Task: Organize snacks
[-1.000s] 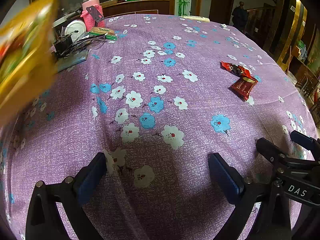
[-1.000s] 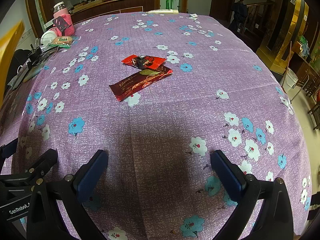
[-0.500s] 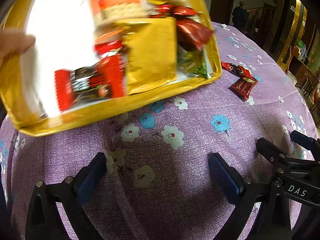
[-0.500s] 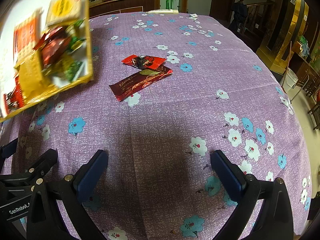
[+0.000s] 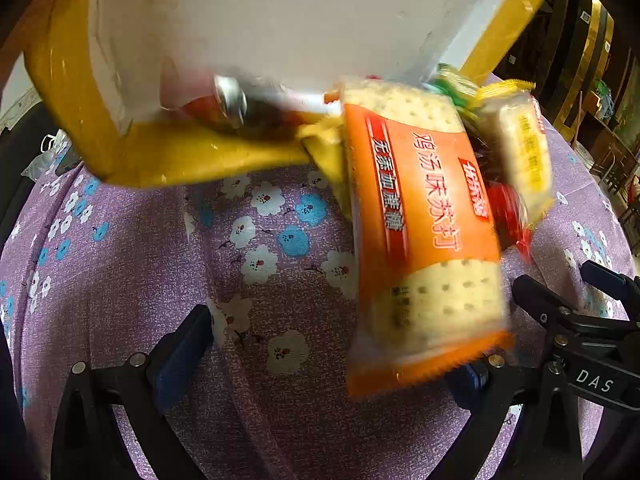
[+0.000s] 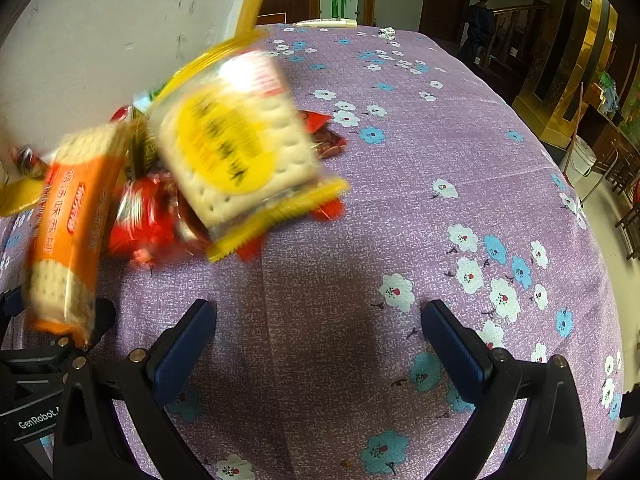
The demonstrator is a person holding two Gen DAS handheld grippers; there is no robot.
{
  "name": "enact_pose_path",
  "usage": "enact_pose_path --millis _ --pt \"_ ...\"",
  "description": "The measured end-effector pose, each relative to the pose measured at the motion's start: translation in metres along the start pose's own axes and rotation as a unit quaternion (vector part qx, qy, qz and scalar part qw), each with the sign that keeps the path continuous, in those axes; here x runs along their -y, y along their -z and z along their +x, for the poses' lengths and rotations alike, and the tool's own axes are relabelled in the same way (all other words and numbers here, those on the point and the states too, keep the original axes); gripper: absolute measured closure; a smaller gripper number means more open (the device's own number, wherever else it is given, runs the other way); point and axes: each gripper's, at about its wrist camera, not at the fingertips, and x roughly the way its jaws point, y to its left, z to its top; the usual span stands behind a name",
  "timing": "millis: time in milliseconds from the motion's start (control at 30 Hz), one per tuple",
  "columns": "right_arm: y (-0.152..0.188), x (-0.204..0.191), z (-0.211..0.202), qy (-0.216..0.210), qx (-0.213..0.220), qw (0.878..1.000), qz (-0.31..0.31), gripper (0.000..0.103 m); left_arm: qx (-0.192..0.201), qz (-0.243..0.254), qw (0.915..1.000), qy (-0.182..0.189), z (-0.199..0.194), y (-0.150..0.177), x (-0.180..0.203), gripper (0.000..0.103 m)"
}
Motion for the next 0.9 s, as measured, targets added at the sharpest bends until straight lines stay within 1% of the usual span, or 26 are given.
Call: enact_pose_path --millis 900 --pt "0.0007 -0.0004 -0.0009 0.000 0.000 1.000 0.000 0.000 0.000 0.000 1.0000 0.000 0.0008 -0.0006 0.0026 0.000"
